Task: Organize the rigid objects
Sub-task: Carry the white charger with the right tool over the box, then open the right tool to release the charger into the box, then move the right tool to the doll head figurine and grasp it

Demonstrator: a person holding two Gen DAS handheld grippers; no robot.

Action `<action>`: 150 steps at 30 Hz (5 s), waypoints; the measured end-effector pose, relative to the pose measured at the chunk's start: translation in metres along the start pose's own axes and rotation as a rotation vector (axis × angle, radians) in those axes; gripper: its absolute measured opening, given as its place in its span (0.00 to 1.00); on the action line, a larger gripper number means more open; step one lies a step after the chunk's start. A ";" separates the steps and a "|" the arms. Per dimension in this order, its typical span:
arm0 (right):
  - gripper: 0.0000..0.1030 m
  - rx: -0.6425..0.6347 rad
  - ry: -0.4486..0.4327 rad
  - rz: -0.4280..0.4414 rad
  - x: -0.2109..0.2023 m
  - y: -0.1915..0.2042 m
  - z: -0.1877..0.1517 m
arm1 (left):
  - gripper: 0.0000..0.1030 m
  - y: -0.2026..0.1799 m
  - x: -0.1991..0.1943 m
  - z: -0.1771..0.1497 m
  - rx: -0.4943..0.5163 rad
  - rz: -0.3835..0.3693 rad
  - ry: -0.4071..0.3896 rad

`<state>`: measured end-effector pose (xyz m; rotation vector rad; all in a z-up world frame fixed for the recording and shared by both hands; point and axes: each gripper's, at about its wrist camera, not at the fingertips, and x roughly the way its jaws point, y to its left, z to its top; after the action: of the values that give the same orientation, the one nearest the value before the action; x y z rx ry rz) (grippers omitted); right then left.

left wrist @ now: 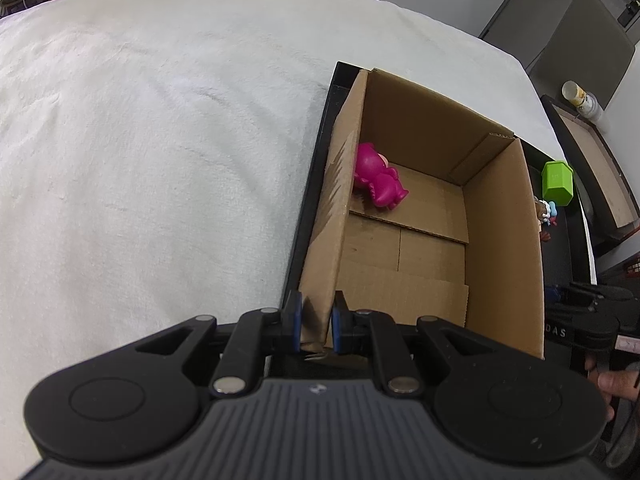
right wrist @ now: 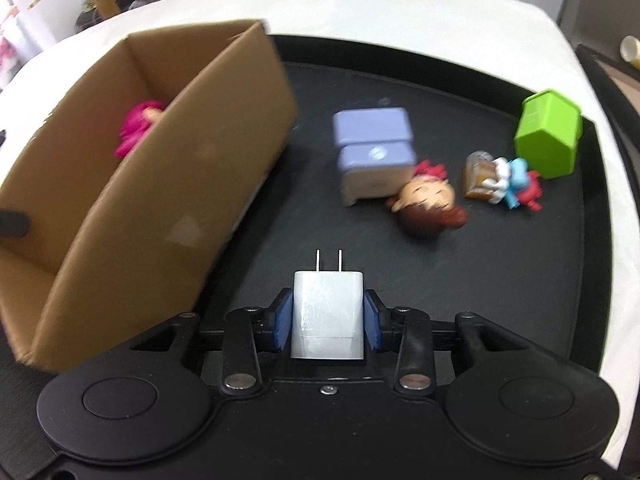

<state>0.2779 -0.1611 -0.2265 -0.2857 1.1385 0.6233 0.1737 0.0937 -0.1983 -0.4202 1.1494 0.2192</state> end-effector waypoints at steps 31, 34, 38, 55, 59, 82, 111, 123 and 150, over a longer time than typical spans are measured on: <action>0.35 0.164 -0.139 0.012 -0.076 -0.002 0.043 | 0.13 0.005 -0.004 -0.001 0.011 -0.017 -0.028; 0.35 0.156 -0.152 0.009 -0.079 0.002 0.050 | 0.13 0.006 -0.004 -0.002 0.009 -0.021 -0.030; 0.35 0.145 -0.184 0.000 -0.086 0.008 0.058 | 0.13 0.007 -0.004 -0.003 0.009 -0.029 -0.029; 0.35 0.118 -0.207 0.065 -0.085 0.049 0.081 | 0.13 0.009 -0.006 -0.002 0.021 -0.049 -0.026; 0.35 0.106 -0.184 0.091 -0.074 0.064 0.084 | 0.13 0.008 -0.005 -0.001 0.020 -0.058 -0.021; 0.39 0.197 -0.061 0.210 -0.001 0.109 0.099 | 0.14 0.003 -0.001 0.000 0.036 -0.090 0.004; 0.71 0.144 -0.143 0.175 -0.082 0.052 0.071 | 0.13 -0.002 -0.001 0.000 0.043 -0.058 0.003; 0.77 0.149 -0.205 0.122 -0.097 0.010 0.055 | 0.13 -0.008 0.000 0.001 0.045 -0.025 0.006; 0.64 0.340 -0.218 0.075 -0.018 -0.089 0.020 | 0.10 -0.017 0.001 0.003 0.031 0.075 -0.008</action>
<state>0.3409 -0.2278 -0.2111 0.1144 1.0270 0.5031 0.1825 0.0796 -0.1946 -0.3487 1.1608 0.2674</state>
